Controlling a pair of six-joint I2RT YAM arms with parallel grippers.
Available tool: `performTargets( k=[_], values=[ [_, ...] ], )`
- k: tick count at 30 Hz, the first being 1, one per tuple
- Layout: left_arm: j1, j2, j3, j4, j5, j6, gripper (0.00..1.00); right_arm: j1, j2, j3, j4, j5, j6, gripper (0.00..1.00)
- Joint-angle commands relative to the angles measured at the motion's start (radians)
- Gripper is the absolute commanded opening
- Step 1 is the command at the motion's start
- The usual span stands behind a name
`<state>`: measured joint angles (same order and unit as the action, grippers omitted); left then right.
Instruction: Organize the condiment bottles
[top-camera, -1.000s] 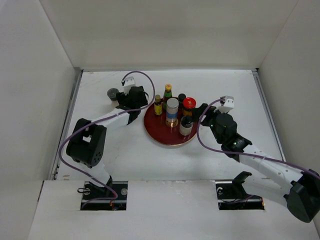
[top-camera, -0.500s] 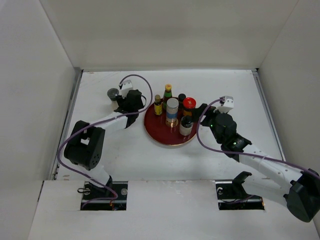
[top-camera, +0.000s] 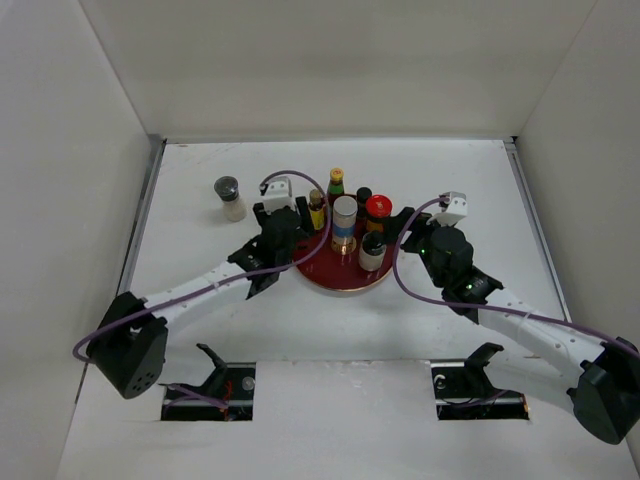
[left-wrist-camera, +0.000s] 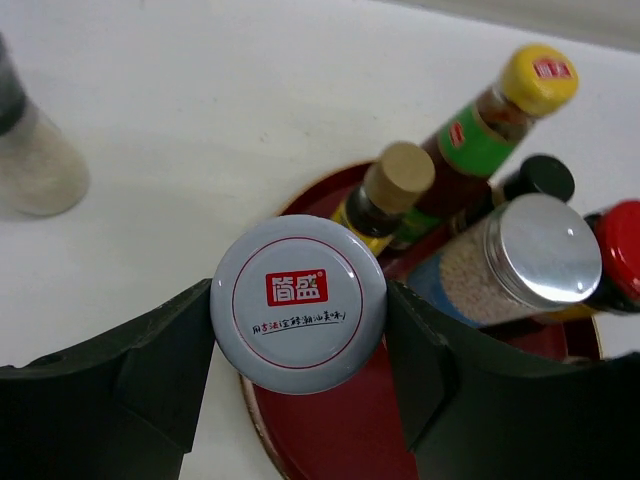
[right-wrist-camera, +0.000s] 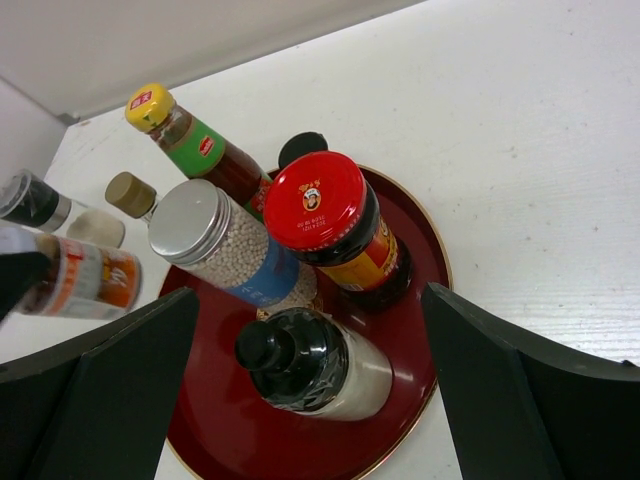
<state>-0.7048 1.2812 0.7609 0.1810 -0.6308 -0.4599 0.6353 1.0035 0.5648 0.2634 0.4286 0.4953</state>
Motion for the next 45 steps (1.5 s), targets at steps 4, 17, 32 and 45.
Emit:
performTargets(
  k=[4,17,32,45],
  values=[
    [-0.038,0.108,0.081,0.143,-0.015,0.004,0.33,0.002,-0.014,-0.002,0.066,-0.01,0.006,1.0],
    [-0.038,0.276,0.103,0.179,-0.01,0.015,0.48,0.002,-0.017,-0.003,0.066,-0.01,0.008,1.0],
    [0.007,0.006,-0.021,0.158,-0.11,0.004,0.84,0.002,-0.017,-0.002,0.062,-0.01,0.011,1.0],
    [0.391,0.23,0.29,-0.074,-0.055,-0.059,0.9,0.002,0.01,0.003,0.066,-0.013,0.014,1.0]
  ],
)
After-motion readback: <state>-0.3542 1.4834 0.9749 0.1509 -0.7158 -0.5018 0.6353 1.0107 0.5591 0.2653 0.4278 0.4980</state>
